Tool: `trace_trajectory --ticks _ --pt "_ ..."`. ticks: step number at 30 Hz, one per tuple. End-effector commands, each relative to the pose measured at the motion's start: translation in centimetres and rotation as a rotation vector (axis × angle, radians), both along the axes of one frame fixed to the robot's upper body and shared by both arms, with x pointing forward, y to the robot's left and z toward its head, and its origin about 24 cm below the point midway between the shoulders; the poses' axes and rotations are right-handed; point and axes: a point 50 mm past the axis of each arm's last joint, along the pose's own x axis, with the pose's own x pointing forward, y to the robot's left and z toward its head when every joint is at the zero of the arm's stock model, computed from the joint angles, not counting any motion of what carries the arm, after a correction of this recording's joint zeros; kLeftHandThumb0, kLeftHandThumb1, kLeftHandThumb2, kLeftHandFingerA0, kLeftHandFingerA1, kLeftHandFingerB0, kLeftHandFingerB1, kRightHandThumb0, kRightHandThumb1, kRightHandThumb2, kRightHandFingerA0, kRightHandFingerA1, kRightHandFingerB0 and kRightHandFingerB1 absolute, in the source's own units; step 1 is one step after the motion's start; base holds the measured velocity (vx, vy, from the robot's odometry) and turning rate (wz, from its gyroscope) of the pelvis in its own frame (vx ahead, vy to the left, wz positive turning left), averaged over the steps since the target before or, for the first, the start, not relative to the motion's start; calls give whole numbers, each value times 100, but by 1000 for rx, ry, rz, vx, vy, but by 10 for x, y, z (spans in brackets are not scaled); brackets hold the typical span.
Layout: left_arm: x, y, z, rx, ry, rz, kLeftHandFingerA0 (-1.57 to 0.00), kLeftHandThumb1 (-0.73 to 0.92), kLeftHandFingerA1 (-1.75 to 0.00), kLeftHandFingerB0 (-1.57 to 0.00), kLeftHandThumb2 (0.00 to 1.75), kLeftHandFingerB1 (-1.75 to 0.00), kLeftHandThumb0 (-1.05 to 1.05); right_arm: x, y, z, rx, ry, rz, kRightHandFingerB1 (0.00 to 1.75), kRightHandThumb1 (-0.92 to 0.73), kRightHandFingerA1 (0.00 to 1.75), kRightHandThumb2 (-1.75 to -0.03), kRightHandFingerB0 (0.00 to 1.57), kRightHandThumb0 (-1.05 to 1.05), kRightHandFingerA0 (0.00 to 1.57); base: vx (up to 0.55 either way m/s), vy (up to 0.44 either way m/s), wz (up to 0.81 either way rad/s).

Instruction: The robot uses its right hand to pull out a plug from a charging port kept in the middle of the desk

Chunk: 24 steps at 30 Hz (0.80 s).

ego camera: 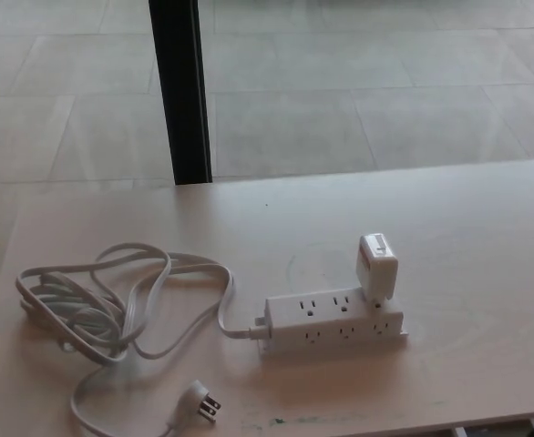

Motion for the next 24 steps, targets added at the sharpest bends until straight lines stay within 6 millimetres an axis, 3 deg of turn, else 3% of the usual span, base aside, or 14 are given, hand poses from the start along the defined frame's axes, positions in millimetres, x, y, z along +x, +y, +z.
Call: trace_trajectory --ticks 1,3,4,5,6,7,8,9,13,15,17,21,22,24 --pt "2 10 10 40 -49 25 -86 58 -76 -63 58 -45 -60 14 -24 27 -25 -200 -169 83 -30 104 -79 47 -85 105 0 0 0" --pt "2 10 10 51 -35 15 -84 59 -73 -63 58 -44 -60 23 -30 37 -38 -248 -171 81 -27 88 -79 44 -79 95 0 0 0" --pt "4 8 8 50 -33 12 -81 59 -67 -63 58 -44 -60 32 -35 45 -47 -270 -167 82 -40 79 -55 44 -80 100 0 0 0" --pt "4 8 8 44 -37 11 -80 59 -69 -61 58 -44 -59 40 -38 53 -47 -306 -154 82 -41 74 -54 42 -80 92 0 0 0" --pt "4 8 7 38 -36 12 -82 50 -82 -54 91 -59 -63 52 -41 63 -62 -344 -127 78 -29 76 -80 43 -83 95 0 0 0" --pt "3 8 7 38 -36 17 -82 50 -81 -55 91 -60 -62 69 -44 79 -82 -392 -74 75 -30 74 -80 43 -85 96 0 0 0" --pt "3 8 6 38 -37 20 -82 50 -81 -55 91 -60 -62 76 -45 86 -89 -412 -52 75 -30 74 -80 43 -85 96 0 0 0" --pt "3 8 6 39 -36 21 -84 58 -78 -62 59 -45 -60 86 -44 96 -99 -442 -23 74 -30 76 -81 40 -86 111 0 0 0" --pt "3 9 8 36 -50 18 -81 59 -72 -61 58 -45 -59 126 -39 136 -113 -543 37 65 -30 55 -79 42 -89 97 0 0 0" --pt "1 8 7 35 -43 17 -79 60 -72 -61 58 -45 -58 147 -32 160 -93 -623 129 66 -38 50 -79 43 -104 99 0 0 0" --pt "1 7 6 32 -43 12 -85 59 -75 -61 59 -45 -58 177 -10 198 -73 -658 394 52 -42 59 -82 27 -76 84 0 0 0" --pt "1 7 6 38 -39 10 -80 60 -73 -61 58 -45 -58 213 32 242 -133 -668 679 40 -48 62 -83 15 -77 80 0 0 0" --pt "0 7 6 35 -37 4 -80 61 -74 -61 58 -45 -58 218 40 248 -137 -679 716 29 -57 50 -58 21 -70 82 0 0 0" --pt "0 7 5 28 -43 16 -81 60 -74 -61 58 -45 -58 227 53 258 -149 -683 778 29 -57 50 -58 22 -68 80 0 0 0"
